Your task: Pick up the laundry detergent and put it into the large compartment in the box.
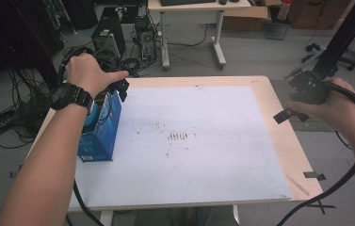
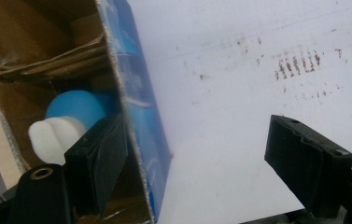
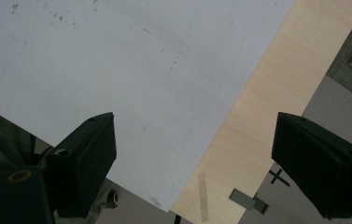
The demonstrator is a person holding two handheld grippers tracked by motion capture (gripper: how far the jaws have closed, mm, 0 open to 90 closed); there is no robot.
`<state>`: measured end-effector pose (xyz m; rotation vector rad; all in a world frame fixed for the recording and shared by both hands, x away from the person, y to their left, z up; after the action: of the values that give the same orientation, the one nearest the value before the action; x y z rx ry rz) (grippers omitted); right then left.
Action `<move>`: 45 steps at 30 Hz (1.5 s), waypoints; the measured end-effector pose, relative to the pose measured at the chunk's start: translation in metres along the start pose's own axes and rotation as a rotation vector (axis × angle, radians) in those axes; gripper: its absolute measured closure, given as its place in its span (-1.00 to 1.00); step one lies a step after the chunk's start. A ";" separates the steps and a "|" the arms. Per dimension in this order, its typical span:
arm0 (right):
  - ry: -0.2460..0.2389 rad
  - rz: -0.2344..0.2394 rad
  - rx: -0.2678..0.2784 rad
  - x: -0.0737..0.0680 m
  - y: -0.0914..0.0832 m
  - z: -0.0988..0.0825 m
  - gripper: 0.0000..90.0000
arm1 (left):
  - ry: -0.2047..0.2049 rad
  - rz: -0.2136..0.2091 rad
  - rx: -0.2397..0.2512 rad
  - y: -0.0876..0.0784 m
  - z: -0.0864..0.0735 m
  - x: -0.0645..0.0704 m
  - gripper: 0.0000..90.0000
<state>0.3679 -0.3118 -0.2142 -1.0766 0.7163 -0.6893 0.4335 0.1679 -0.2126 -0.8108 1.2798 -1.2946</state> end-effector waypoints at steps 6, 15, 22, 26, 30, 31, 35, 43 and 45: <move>-0.001 0.001 0.001 0.000 0.000 -0.001 -0.69 | 0.023 0.000 0.000 0.002 0.001 0.013 -0.53; -0.002 0.003 0.001 -0.002 0.001 -0.002 -0.69 | 0.069 0.006 0.001 0.005 0.003 0.035 -0.52; -0.001 0.003 -0.002 -0.001 0.002 -0.003 -0.69 | 0.090 0.004 0.002 0.008 0.004 0.047 -0.52; 0.001 0.004 -0.001 -0.001 0.003 -0.003 -0.69 | 0.107 0.001 0.005 0.011 0.004 0.054 -0.52; -0.002 0.006 -0.002 -0.002 0.004 -0.003 -0.69 | 0.127 0.003 0.004 0.014 0.004 0.062 -0.52; -0.002 0.006 -0.004 -0.002 0.004 -0.003 -0.69 | 0.134 0.004 0.008 0.016 0.004 0.065 -0.52; 0.001 0.007 -0.006 -0.001 0.006 -0.003 -0.69 | 0.156 0.013 0.006 0.018 0.004 0.072 -0.52; -0.003 0.012 -0.009 -0.002 0.009 -0.002 -0.69 | 0.180 0.003 0.005 0.026 0.003 0.085 -0.52; -0.005 0.012 -0.010 -0.002 0.009 -0.002 -0.69 | 0.192 0.004 0.000 0.028 0.002 0.087 -0.52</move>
<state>0.3661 -0.3080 -0.2232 -1.0823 0.7216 -0.6733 0.4267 0.0882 -0.2576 -0.6968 1.4312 -1.3955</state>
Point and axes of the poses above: each handheld gripper's, and its own axes: y roughly forward along the jaws, z roughly out of its top, x roughly to its right, the point moved 2 cm from there along y, roughly forward along the jaws, and after that the axes turned 12 degrees about z, right-handed, at the moved point
